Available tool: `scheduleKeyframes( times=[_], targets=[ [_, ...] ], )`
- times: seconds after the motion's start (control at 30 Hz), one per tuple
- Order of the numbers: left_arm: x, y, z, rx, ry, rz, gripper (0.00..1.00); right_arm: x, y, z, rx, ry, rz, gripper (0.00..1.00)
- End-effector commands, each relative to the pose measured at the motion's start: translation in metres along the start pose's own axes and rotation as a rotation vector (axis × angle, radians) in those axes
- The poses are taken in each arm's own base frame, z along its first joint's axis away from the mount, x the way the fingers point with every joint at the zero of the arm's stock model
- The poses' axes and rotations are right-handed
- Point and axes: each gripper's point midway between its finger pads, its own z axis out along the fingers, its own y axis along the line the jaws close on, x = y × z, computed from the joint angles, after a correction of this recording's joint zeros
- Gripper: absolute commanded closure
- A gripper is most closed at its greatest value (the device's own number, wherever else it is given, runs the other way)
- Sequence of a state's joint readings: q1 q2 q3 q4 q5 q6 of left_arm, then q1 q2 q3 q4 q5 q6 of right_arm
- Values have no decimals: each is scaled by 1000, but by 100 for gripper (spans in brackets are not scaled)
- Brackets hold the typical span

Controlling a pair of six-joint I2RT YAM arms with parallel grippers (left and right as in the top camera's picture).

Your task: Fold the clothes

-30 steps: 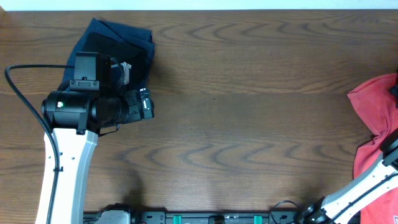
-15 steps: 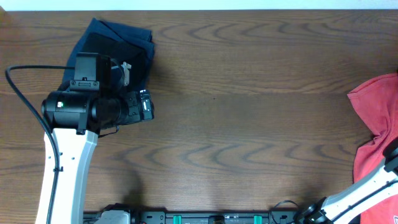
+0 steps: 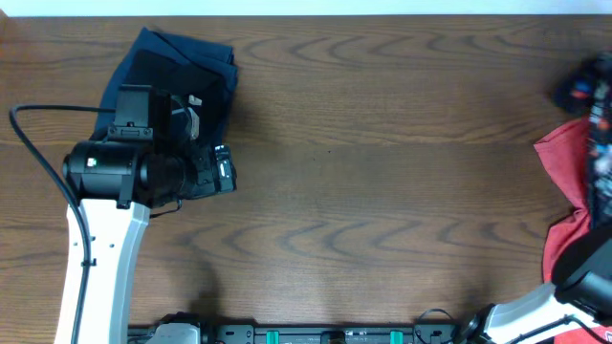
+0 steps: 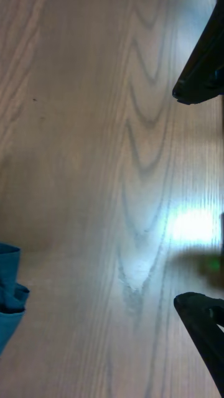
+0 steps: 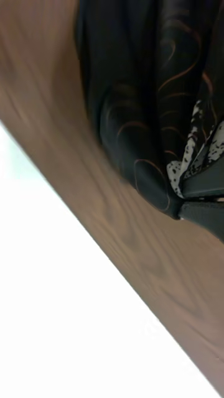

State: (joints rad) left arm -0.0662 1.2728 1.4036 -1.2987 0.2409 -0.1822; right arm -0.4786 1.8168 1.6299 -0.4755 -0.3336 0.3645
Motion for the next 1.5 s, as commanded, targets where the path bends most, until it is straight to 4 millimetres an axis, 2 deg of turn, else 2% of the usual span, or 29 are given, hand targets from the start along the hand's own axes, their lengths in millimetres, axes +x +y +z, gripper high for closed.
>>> scheduleKeyframes(
  times=[0.0, 0.13, 0.27, 0.3, 0.43, 0.53, 0.6, 0.63, 0.67, 0.7, 0.73, 0.83, 0.87, 0.97, 1.07, 1.2, 1.37, 1.47],
  targets=[
    [2, -3, -18, 15, -51, 25, 2, 30, 84, -4, -161, 76, -85, 99],
    [7, 2, -32, -10, -105, 45, 2, 97, 151, 3, -229, 215, -201, 99],
    [11, 1, -45, -3, -156, 70, 2, 160, 200, -3, -242, 319, -329, 99],
    [12, 1, -48, -1, -168, 76, 2, 181, 215, -8, -257, 355, -378, 99],
    [14, 1, -53, 4, -189, 79, 2, 244, 259, -30, -338, 446, -549, 99],
    [14, 1, -53, 4, -186, 79, 2, 274, 277, -42, -336, 451, -665, 99],
    [14, 0, -51, 6, -180, 78, 2, 281, 277, -44, -286, 431, -713, 99],
    [13, 0, -51, 8, -178, 78, 2, 281, 274, -43, -245, 410, -733, 94],
    [13, -1, -50, 12, -174, 78, 2, 278, 271, -41, -208, 389, -746, 75],
    [13, -2, -49, 20, -168, 78, 2, 273, 267, -39, -170, 366, -756, 48],
    [12, -4, -47, 28, -162, 78, 2, 270, 265, -38, -151, 353, -757, 40],
    [11, -10, -40, 58, -127, 76, 2, 254, 256, -31, -118, 325, -727, 26],
    [10, -11, -37, 66, -112, 74, 2, 247, 251, -27, -104, 316, -698, 23],
    [8, -15, -25, 83, -59, 68, 2, 230, 236, -18, -87, 319, -606, 25],
    [6, -17, -14, 80, -15, 72, 2, 227, 225, -7, -105, 359, -560, 28],
    [2, -29, -1, 106, 18, 101, 2, 239, 207, 25, -62, 390, -550, 30],
    [5, -47, 5, 143, 43, 155, 2, 266, 194, 90, -45, 389, -547, 33],
    [8, -51, 6, 147, 48, 171, 2, 283, 189, 118, -58, 395, -545, 36]
  ],
)
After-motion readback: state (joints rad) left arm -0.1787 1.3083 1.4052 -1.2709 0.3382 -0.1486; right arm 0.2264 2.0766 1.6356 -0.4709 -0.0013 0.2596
